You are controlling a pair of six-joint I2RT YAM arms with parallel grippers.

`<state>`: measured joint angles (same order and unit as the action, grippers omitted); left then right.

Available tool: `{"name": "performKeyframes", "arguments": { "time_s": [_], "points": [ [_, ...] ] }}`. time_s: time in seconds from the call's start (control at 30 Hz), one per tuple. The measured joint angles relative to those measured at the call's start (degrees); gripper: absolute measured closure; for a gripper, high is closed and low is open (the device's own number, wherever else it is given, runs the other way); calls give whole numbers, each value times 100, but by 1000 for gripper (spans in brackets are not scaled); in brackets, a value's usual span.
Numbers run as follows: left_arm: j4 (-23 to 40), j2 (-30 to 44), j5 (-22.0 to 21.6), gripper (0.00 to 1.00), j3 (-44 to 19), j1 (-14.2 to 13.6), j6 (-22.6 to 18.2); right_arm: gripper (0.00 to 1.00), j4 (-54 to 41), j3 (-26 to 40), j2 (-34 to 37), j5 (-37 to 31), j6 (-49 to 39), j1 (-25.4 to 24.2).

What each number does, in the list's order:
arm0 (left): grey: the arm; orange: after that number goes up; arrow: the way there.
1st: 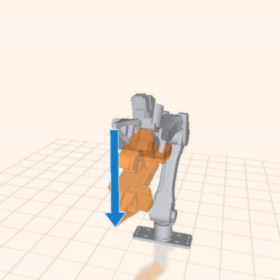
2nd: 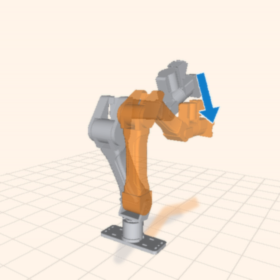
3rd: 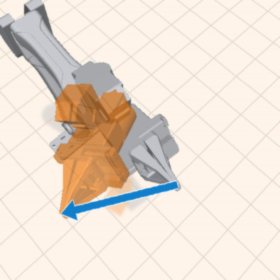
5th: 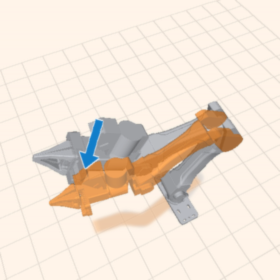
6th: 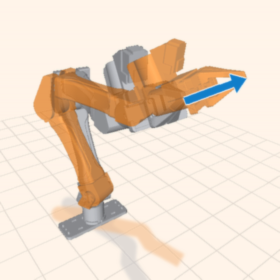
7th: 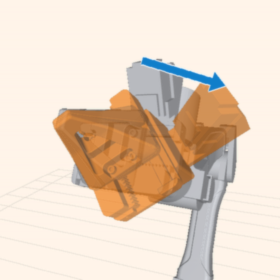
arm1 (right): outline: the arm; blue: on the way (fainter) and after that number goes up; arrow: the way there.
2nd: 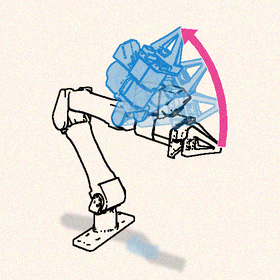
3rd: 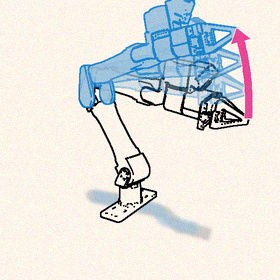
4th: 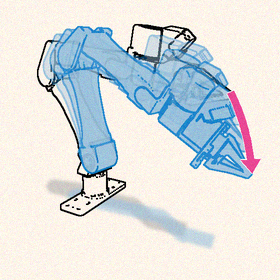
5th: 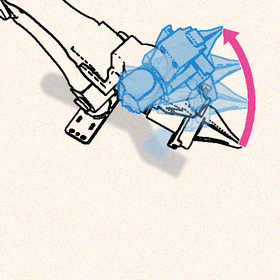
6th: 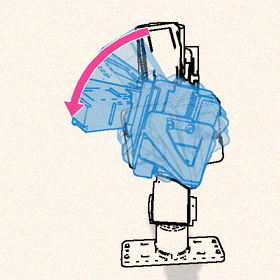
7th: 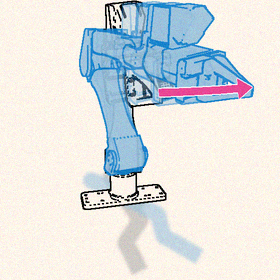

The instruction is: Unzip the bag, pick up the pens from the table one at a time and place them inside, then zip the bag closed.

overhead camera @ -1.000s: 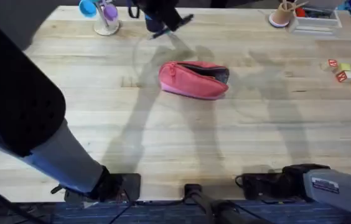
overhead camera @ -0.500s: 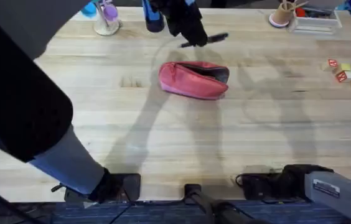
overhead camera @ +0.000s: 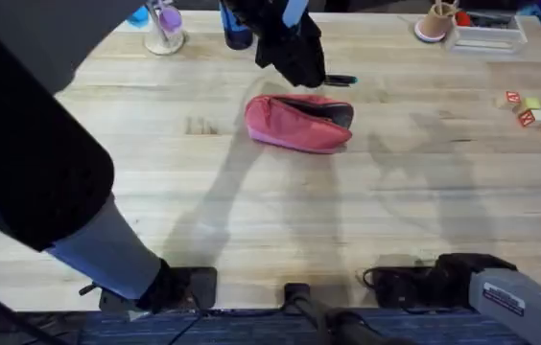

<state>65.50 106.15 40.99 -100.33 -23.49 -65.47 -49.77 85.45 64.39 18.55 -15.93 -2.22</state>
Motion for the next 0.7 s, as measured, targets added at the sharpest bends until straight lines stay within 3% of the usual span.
{"name": "performKeyframes", "arguments": {
  "time_s": [0.3, 0.7],
  "points": [
    [111, 466, 443, 958, -2, 0, -646, 4, -477, 0, -487, 37, -255, 0],
    [41, 1066, 755, 958, -2, -27, -787, 4, -514, 2, -514, 37, -279, 0]
  ]
}}
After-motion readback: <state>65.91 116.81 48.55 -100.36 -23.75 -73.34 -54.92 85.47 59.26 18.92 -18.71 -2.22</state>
